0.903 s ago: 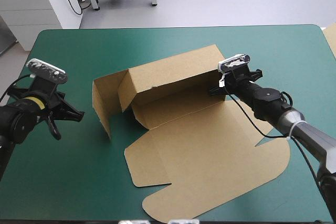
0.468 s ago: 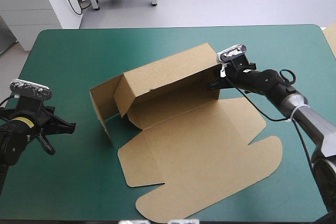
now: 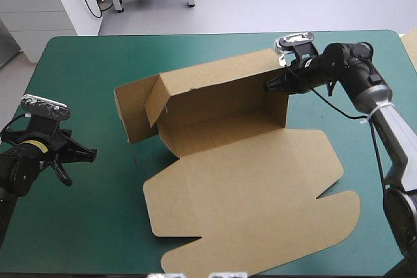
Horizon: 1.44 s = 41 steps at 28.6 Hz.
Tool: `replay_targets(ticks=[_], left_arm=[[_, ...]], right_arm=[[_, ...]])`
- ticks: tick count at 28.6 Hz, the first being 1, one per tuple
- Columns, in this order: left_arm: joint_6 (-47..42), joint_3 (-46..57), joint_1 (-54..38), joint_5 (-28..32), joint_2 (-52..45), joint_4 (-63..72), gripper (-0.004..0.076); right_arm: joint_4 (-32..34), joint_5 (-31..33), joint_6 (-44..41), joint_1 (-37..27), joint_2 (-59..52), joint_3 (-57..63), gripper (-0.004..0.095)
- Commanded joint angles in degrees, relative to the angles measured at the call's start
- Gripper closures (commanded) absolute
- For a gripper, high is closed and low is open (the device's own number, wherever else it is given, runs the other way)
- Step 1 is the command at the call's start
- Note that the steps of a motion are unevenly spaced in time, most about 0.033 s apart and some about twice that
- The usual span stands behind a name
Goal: Fold the box
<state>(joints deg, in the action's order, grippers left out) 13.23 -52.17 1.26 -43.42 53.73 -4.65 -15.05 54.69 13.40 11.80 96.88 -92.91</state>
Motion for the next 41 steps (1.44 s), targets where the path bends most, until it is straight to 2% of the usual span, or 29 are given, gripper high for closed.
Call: replay_targets(ticks=[1,4,5,13,21,26,35,41], left_arm=[[-0.4,-1.31,-0.15,4.41,-0.48,-1.22,0.0731],[-4.11,-1.31,-0.47,6.94,-0.45,-1.22,0.0731],[-5.03,-1.31,-0.91,7.97,-0.32,-0.91,0.0731],[-6.49,-1.31,-4.61,9.59,0.26,1.2,0.0731],[-6.34,-1.31,-4.61,10.79,2.42,5.46,0.0731],[-6.07,-1.31,-4.61,10.12,2.91,5.89,0.0731],[-6.18,-1.31,-4.61,9.47,2.91,5.99,0.0731],[-6.18,-1.31,-4.61,9.42,2.99,6.11,0.0731]], right_arm=[[1.46,5.61,-6.88,-0.13,-2.54,-8.56,0.0921],[3.59,15.65,-8.96,-0.13,-2.47,-12.86,0.0921],[4.25,16.66,-10.26,-0.13,-2.63,-13.26,0.0921],[2.86,16.73,-16.79,0.49,-6.22,-11.65,0.0917],[4.36,16.73,-19.69,2.0,-10.63,-1.2,0.0905],[4.88,16.73,-20.57,5.6,-10.85,3.28,0.0905],[14.47,16.41,-23.23,7.29,-6.32,4.55,0.0906],[15.05,14.28,-24.0,7.19,0.36,3.34,0.0904]])
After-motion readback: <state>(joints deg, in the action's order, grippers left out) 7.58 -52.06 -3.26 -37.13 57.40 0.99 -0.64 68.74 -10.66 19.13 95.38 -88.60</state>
